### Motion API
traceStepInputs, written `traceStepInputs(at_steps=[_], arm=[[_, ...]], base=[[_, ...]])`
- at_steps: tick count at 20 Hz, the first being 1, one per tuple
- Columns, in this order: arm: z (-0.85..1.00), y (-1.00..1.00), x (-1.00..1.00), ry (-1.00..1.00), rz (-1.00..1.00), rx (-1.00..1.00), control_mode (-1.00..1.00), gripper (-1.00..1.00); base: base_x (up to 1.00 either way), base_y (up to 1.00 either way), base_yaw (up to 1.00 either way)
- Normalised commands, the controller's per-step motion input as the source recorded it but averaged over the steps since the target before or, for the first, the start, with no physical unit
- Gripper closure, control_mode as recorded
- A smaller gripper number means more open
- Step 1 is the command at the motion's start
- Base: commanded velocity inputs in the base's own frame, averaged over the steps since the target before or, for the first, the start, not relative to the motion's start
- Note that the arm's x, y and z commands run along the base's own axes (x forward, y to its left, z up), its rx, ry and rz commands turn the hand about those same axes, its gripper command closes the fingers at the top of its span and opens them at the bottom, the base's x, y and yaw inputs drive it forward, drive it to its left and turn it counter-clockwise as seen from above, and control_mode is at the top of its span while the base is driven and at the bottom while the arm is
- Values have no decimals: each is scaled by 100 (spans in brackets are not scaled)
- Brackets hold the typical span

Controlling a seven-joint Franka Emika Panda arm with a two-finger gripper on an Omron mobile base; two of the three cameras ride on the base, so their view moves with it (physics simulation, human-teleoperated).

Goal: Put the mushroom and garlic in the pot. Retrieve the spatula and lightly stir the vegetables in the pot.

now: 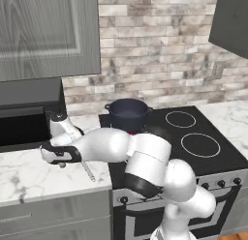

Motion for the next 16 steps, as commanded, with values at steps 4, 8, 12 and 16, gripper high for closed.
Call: traceStepInputs(at_steps=[4, 8, 12, 16], arm=[[-10, 25, 26, 0, 0, 0, -100, -100], [-2, 26, 21, 0, 0, 0, -100, -100], [-16, 14, 11, 0, 0, -1, -100, -100], [-23, 9, 5, 0, 0, -5, -100, -100]], base=[[0, 0, 0], [0, 0, 0], [0, 0, 0], [0, 0, 0]])
